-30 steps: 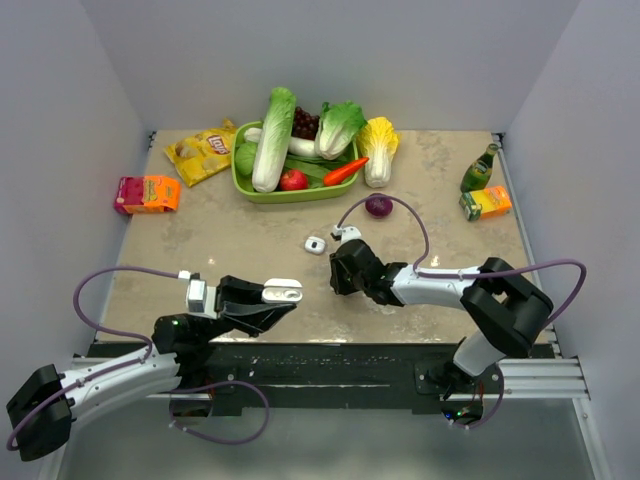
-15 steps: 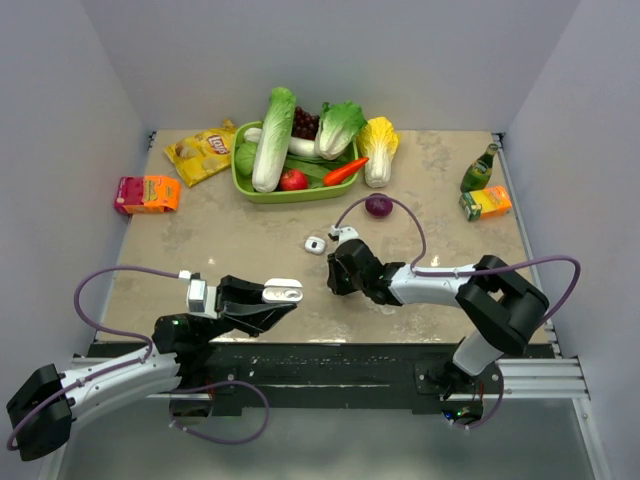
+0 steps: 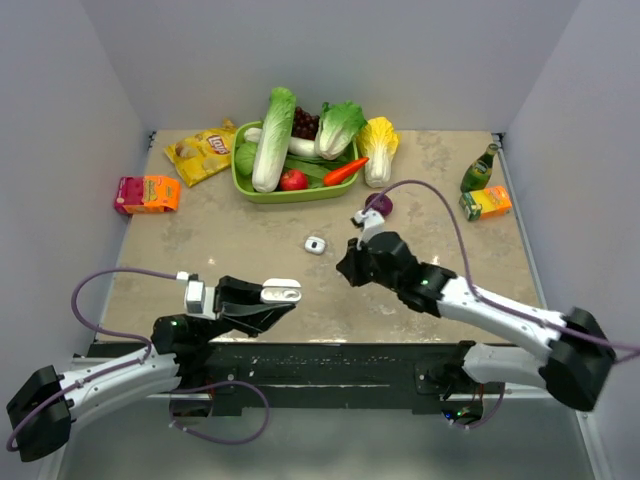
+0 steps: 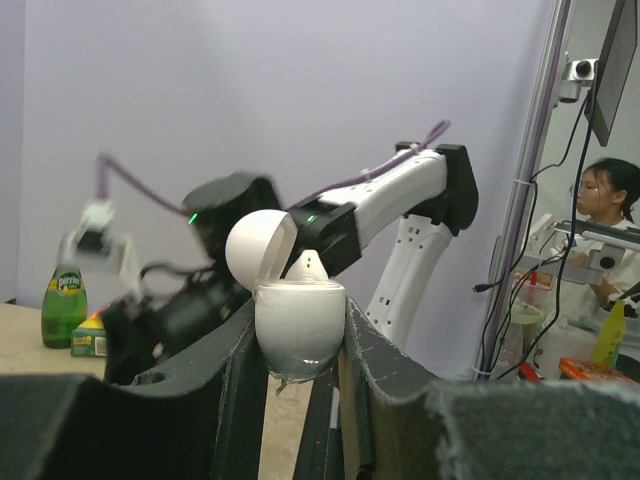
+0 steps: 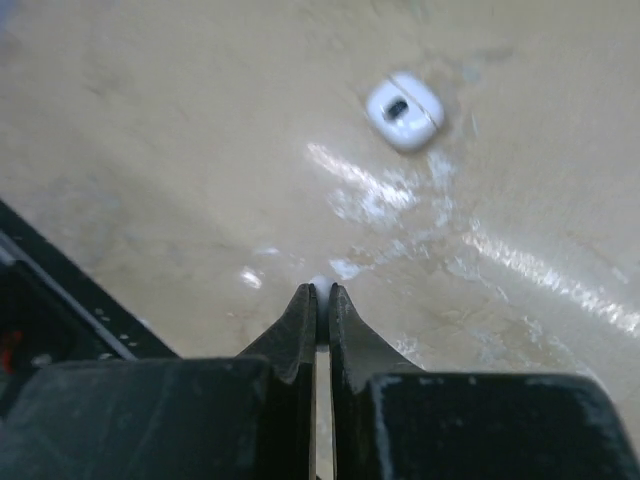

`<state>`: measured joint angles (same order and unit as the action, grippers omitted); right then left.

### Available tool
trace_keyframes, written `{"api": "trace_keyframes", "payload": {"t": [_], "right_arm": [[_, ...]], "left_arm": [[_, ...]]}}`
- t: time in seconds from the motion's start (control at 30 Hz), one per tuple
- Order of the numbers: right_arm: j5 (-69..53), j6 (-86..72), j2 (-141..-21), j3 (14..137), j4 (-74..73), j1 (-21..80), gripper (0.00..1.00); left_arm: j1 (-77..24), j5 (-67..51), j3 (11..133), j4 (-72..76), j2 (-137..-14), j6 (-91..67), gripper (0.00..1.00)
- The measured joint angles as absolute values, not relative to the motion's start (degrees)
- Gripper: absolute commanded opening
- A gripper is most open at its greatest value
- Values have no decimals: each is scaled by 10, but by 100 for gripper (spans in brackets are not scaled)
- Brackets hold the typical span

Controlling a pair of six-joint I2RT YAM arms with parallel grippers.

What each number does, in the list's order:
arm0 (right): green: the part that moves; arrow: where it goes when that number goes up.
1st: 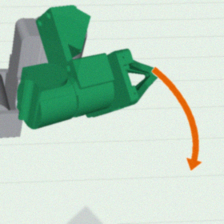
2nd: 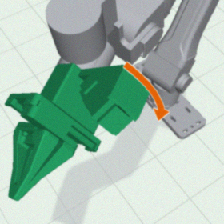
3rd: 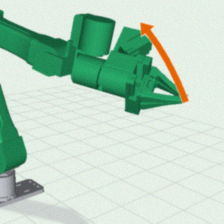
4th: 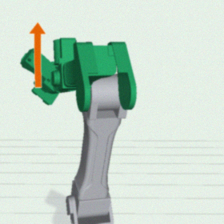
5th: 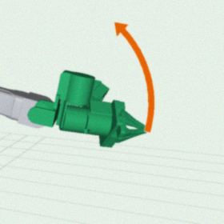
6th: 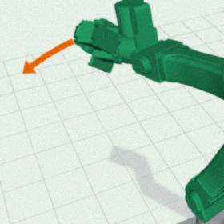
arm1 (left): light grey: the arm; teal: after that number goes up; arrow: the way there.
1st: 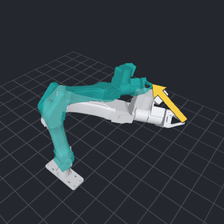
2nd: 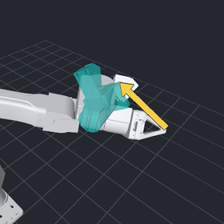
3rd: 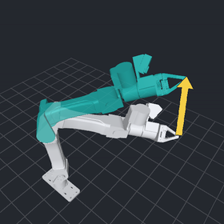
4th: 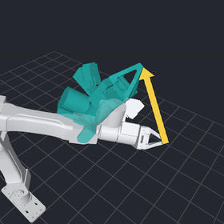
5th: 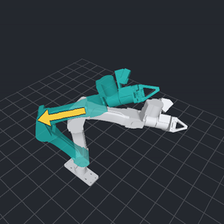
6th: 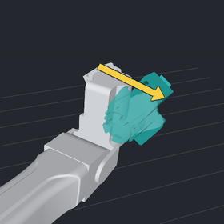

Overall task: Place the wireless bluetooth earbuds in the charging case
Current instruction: Pick up the earbud from the center of the board, then place the earbud in the charging case.

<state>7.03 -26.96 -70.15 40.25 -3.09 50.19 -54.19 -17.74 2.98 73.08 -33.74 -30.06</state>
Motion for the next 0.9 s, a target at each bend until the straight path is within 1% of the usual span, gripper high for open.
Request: {"api": "trace_keyframes", "payload": {"t": [0.17,0.23,0.33,0.43,0.67,0.8,0.9], "right_arm": [[43,-215,-508,466,-96,502,0],[8,-189,-459,500,-114,503,0],[-68,-155,-420,547,-139,505,0],[-143,-130,-419,587,-161,510,0],[-263,-82,-446,607,-211,518,0],[-283,-57,-470,610,-233,542,0],[-279,-41,-487,610,-245,583,0]], "left_arm": [[-542,-173,30,727,-342,-288,0],[-542,-173,30,727,-354,-283,0],[-542,-178,30,727,-383,-278,0],[-542,-198,30,723,-429,-277,0],[-542,-269,30,718,-524,-276,0],[-542,-309,35,724,-569,-290,0],[-542,-335,51,724,-596,-303,0]]}}
